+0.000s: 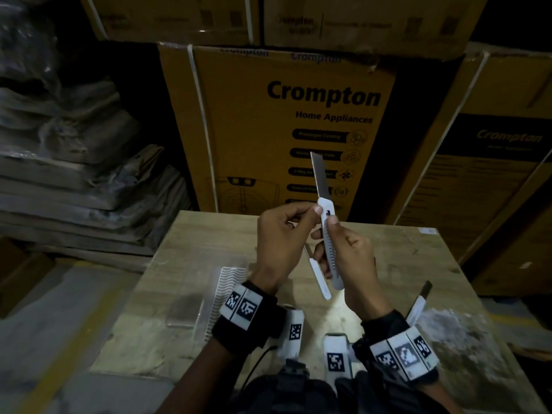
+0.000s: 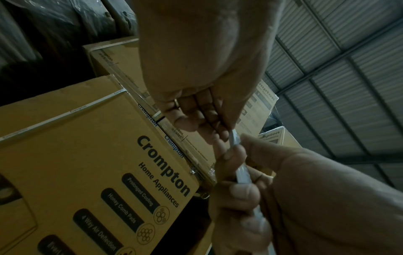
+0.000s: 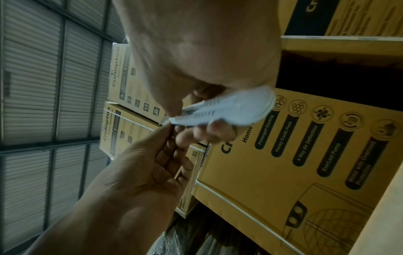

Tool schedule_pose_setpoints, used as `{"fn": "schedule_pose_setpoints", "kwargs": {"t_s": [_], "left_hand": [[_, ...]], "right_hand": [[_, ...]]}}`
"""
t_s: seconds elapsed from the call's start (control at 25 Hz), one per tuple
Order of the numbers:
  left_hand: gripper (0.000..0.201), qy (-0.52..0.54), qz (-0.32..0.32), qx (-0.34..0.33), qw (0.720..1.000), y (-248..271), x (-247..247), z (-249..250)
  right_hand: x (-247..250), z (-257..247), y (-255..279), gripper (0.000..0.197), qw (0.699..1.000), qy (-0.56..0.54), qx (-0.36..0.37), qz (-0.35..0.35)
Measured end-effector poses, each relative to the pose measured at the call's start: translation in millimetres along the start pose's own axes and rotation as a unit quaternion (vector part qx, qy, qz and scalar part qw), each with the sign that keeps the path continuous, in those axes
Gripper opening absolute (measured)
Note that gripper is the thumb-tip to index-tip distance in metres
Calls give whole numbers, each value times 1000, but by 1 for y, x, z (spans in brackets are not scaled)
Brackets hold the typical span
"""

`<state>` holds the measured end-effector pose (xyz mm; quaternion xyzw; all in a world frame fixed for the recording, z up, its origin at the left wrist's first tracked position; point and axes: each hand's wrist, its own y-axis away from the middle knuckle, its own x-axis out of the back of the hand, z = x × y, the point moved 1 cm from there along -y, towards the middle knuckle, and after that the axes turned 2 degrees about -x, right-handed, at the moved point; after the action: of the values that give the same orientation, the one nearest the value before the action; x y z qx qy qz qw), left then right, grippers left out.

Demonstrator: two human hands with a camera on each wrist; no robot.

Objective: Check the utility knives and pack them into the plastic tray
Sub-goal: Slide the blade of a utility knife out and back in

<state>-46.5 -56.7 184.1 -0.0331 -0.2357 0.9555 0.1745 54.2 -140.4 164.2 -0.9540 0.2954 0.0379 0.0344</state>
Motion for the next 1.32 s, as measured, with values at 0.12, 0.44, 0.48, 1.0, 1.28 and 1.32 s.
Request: {"fn": "schedule_pose_setpoints", "kwargs": {"t_s": [0.12, 0.44, 0.48, 1.0, 1.28, 1.32], "left_hand": [[11, 5, -6, 6, 1000, -6, 2, 4], [12, -13, -26, -10, 1000, -15, -15, 18], [12, -25, -25, -18, 999, -15, -19, 18], [9, -56, -29, -59, 996, -25, -73, 25], [8, -6, -9, -28, 1000, -34, -81, 21], [10, 2, -2, -26, 1000, -35, -81, 21]], "right_hand": [[-4, -4, -2, 44, 999, -31, -6, -36], [4, -16, -13, 51, 995, -56, 75, 25], [6, -16, -14, 51, 995, -61, 77, 34], [43, -23, -33, 45, 988, -91, 94, 82], [54, -27, -38, 39, 991, -115, 65, -21], [55, -28, -38, 40, 992, -102, 61, -42]]}}
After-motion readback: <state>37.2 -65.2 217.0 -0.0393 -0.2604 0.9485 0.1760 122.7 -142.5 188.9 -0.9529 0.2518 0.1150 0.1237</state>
